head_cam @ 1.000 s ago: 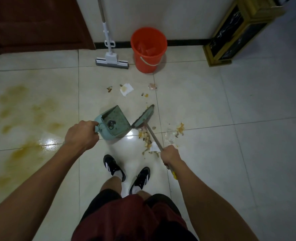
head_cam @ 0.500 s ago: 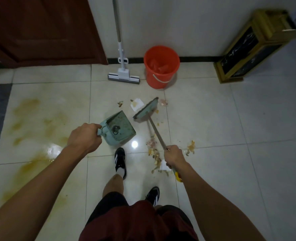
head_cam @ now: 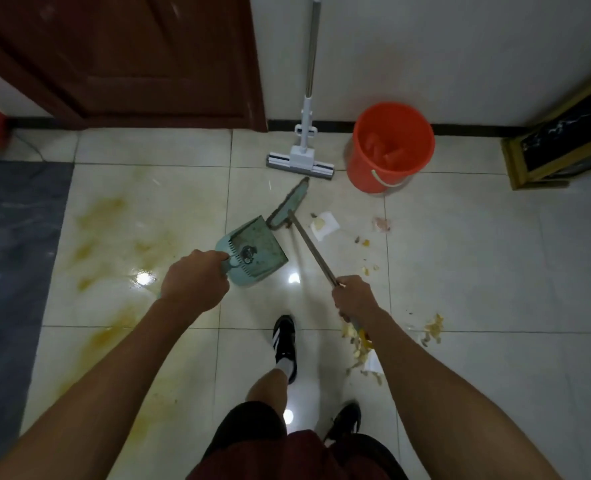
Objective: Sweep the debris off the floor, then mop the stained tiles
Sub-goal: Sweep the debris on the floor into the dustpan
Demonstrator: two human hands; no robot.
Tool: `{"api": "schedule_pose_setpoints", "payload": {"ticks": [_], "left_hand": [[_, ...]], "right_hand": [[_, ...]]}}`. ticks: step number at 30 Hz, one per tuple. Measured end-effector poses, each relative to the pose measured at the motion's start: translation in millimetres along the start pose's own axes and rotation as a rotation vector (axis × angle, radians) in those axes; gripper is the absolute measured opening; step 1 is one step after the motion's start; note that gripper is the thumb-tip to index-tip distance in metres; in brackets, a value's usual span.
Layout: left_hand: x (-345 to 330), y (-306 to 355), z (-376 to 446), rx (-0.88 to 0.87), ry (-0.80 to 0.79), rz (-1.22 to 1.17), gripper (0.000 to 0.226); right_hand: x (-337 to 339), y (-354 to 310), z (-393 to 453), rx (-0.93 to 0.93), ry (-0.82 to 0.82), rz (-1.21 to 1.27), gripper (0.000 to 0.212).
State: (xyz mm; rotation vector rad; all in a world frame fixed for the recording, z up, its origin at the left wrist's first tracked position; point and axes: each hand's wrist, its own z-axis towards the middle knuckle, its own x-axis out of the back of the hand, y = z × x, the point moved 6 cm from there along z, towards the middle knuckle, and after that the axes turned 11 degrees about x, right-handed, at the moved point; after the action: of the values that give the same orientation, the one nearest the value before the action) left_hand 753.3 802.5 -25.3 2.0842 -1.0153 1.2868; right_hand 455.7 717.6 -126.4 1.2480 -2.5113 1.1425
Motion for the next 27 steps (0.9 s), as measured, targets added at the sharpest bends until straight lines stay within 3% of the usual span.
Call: {"api": "schedule_pose_setpoints", "payload": {"ticks": [12, 27], "left_hand": [[4.1, -13.1, 59.7, -0.011, -0.056, -0.002, 0.007], [5.5, 52.7, 32.5, -0.132, 0.019, 0.029, 0.011]], "right_hand": [[-15.1, -55.3, 50.9, 0.021, -0.082, -0.289, 0.033], [29.1, 45.8, 1.4, -0.141, 0.030, -0.237, 0.032]]}}
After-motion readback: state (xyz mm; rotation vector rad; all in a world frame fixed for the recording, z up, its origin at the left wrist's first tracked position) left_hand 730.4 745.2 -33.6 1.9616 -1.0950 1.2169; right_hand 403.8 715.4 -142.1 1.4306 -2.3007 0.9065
